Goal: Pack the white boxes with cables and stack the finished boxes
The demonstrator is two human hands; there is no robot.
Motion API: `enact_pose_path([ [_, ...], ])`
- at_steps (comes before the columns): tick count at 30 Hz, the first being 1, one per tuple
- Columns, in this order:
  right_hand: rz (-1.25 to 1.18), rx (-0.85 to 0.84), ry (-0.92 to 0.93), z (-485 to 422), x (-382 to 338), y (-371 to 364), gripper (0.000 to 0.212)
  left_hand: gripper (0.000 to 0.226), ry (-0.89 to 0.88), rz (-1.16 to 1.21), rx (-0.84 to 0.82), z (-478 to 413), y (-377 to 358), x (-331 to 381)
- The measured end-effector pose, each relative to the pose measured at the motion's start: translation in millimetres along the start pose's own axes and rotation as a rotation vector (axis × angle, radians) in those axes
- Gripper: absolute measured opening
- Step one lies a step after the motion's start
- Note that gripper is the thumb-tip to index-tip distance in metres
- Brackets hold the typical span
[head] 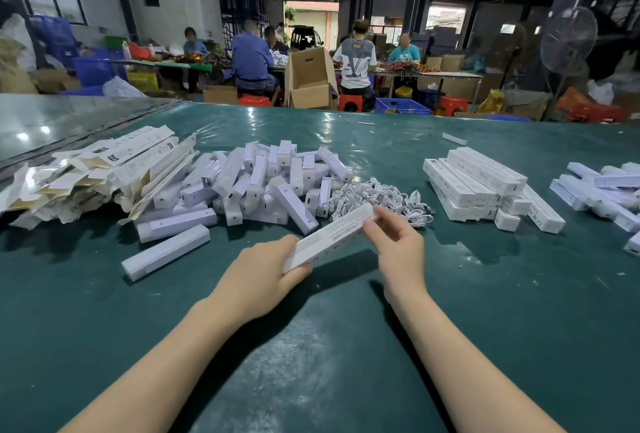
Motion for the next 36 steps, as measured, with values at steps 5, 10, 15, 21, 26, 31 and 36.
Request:
enact_pose_path([
  [5, -0.052, -0.002, -0.015, -3, 3, -1, 0.035, 0.025, -0.048, 0.088, 0.026, 0, 4, 3],
  [10, -0.238, -0.066, -0.061, 0, 5, -12, 0.028, 0.025, -0.061, 0.123, 0.025, 1, 6, 4],
  [15, -0.293, 0.032, 0.017, -1, -5, -7, 0.025, 0.021, -0.033, 0.149, 0.064, 2, -2, 18],
  [21, -0.254, 0.216, 0.053, 0, -6, 13, 0.019, 0.015, 0.143, 0.645, -0.190, 2, -22, 30],
  [26, -0.357, 0.159, -0.048, -7, -4, 11, 0.019, 0.012, 0.227, 0.930, -0.320, 6, -27, 31],
  [31, 0.015, -0.344, 0.050, 8, -8, -31, 0.072, 0.009, 0.431, 1.264, -0.156, 6, -33, 23],
  [36, 0.498, -0.684, 0.246, 53, 0, -77, 0.059, 0.010, 0.549, 1.626, 0.014, 0, -28, 12],
])
Point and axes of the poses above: each hand's wrist, its own z-axis away from the middle knuckle, its own y-axis out of the back of the hand, x = y × z, the point moved 7 cm from there along -z, towards the middle knuckle, and after that the axes turned 4 degrees about -z, right-handed, at the moved point
